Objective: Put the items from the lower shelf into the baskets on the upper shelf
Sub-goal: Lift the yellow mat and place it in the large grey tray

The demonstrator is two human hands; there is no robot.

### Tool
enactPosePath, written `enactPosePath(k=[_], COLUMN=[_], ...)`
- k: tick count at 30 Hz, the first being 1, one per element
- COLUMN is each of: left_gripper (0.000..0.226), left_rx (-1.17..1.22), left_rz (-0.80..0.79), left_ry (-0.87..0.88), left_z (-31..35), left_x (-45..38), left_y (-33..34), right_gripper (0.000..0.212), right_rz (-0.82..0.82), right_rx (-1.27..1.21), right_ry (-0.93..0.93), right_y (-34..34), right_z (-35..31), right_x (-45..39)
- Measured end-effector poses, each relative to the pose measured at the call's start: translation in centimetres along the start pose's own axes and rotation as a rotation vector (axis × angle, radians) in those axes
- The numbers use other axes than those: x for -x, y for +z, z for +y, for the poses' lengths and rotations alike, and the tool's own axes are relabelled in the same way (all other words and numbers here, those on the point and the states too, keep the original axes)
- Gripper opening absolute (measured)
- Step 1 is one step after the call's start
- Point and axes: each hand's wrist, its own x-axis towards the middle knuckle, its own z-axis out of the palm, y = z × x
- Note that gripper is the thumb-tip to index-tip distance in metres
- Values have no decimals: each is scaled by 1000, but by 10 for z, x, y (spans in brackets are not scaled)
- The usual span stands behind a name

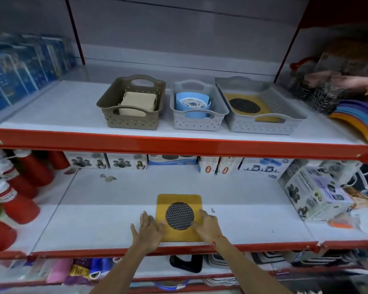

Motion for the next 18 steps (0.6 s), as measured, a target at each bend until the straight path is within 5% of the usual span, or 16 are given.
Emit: enactPosePath(k=[9, 18], left_gripper=[68, 69], left_rx=[565, 860], left_rz=[2, 38], left_ry=[-72, 152], left_z=[26, 23], left_x=[-5, 48], left_y=[-8, -42], right_gripper=[66, 89], right_rz=[0, 48], right_rx=[-280, -222], right_ry=[89, -112], right_y=[-17, -64], right_z=[-20, -36], right_x=[1, 54])
